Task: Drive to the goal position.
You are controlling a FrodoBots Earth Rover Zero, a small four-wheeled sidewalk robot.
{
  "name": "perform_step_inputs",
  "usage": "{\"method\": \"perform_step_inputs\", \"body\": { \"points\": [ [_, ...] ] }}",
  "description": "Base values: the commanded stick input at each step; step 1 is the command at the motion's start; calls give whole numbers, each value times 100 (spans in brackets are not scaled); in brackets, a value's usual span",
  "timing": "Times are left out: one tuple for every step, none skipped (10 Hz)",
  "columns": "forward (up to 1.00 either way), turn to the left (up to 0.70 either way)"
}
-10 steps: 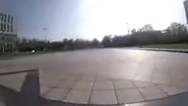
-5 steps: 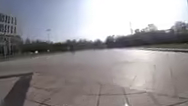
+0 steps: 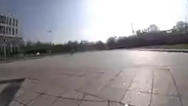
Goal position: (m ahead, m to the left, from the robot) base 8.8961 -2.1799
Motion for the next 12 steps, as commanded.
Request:
{"method": "perform_step_inputs", "body": {
  "points": [
    [100,-17],
    [100,-37],
    [100,-20],
    [100,0],
    [100,0],
    [100,3],
    [100,7],
    [100,0],
    [100,0],
    [100,0],
    [100,0],
    [100,1]
  ]
}}
